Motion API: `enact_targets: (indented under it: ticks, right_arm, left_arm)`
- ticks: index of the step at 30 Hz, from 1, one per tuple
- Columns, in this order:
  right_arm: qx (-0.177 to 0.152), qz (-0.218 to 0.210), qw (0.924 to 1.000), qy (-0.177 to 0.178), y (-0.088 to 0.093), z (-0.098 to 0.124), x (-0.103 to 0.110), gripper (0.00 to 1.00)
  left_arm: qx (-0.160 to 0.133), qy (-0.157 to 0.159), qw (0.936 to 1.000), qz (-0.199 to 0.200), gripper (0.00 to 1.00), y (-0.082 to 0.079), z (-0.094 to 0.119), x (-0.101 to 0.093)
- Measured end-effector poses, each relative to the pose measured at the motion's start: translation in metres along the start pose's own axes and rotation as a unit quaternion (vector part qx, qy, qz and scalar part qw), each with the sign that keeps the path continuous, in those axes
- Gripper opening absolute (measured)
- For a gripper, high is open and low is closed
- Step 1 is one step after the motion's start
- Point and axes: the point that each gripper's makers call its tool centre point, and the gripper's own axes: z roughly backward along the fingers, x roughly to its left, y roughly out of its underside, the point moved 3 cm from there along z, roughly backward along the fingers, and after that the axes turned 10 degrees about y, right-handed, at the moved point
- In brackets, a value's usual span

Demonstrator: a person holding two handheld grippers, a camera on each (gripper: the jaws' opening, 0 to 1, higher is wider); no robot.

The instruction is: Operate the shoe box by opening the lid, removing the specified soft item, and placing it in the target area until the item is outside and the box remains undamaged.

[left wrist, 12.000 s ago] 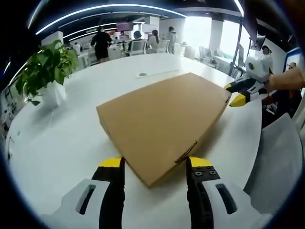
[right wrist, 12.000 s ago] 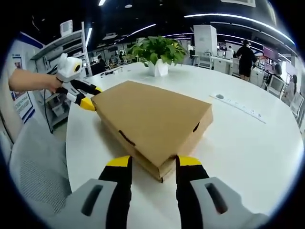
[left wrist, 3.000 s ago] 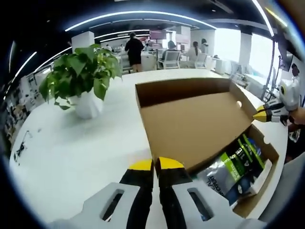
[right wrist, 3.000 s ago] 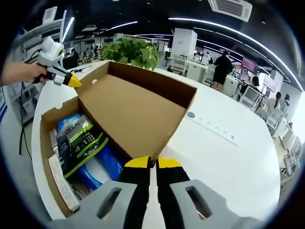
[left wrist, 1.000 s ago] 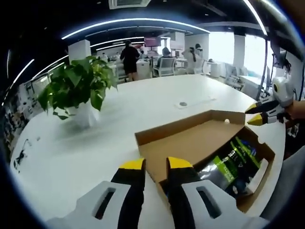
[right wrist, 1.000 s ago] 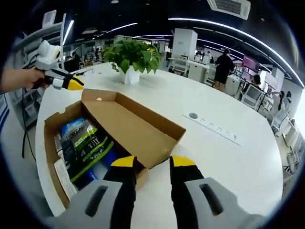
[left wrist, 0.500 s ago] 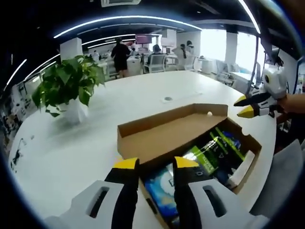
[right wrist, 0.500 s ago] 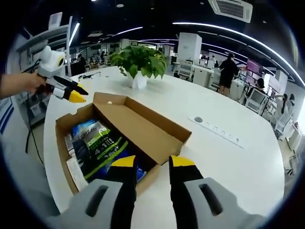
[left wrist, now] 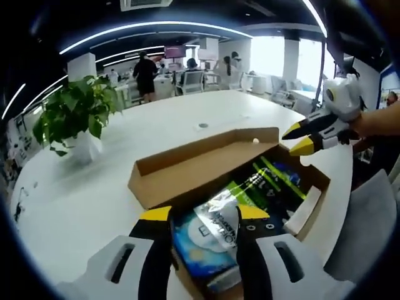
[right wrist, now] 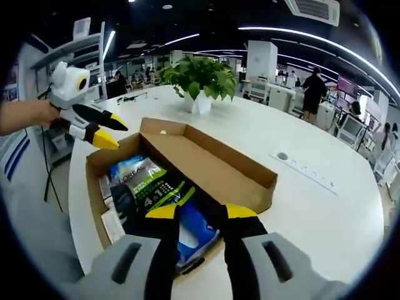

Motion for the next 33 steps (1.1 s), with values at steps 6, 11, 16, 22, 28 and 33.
enact_targets:
  ticks: [6, 11, 16, 22, 28, 33]
  right_arm:
    - [0.021, 0.002, 0.9995, -0.022, 0.006, -0.009, 0.012, 0.22]
    - [0.031, 0.002, 0.999, -0.032, 0.006, -0.017, 0.017, 0.22]
    - [0.045, 0.005, 0.9981, -0.042, 0.006, -0.029, 0.021, 0.22]
    - [0.068, -0.008, 0.9964, -0.05, 0.006, -0.041, 0.026, 0.21]
    - [0.085, -0.008, 0.9949, -0.053, 0.009, -0.049, 0.028, 0.18]
    - [0.079, 0.028, 0.9949, -0.055, 0.009, -0.05, 0.033, 0.13]
  left_arm:
    - [0.01, 0.009, 0.9997, 0.019, 0.43, 0.01, -0.002, -0.006]
    - [0.021, 0.014, 0.9992, 0.031, 0.42, 0.017, -0.003, -0.011]
    - [0.034, 0.021, 0.9985, 0.037, 0.41, 0.025, -0.004, -0.015]
    - [0.038, 0.024, 0.998, 0.044, 0.39, 0.029, -0.007, -0.013]
    - [0.047, 0.027, 0.9974, 0.049, 0.38, 0.034, -0.008, -0.009]
    - [0.055, 0.031, 0.9965, 0.054, 0.38, 0.038, -0.009, -0.013]
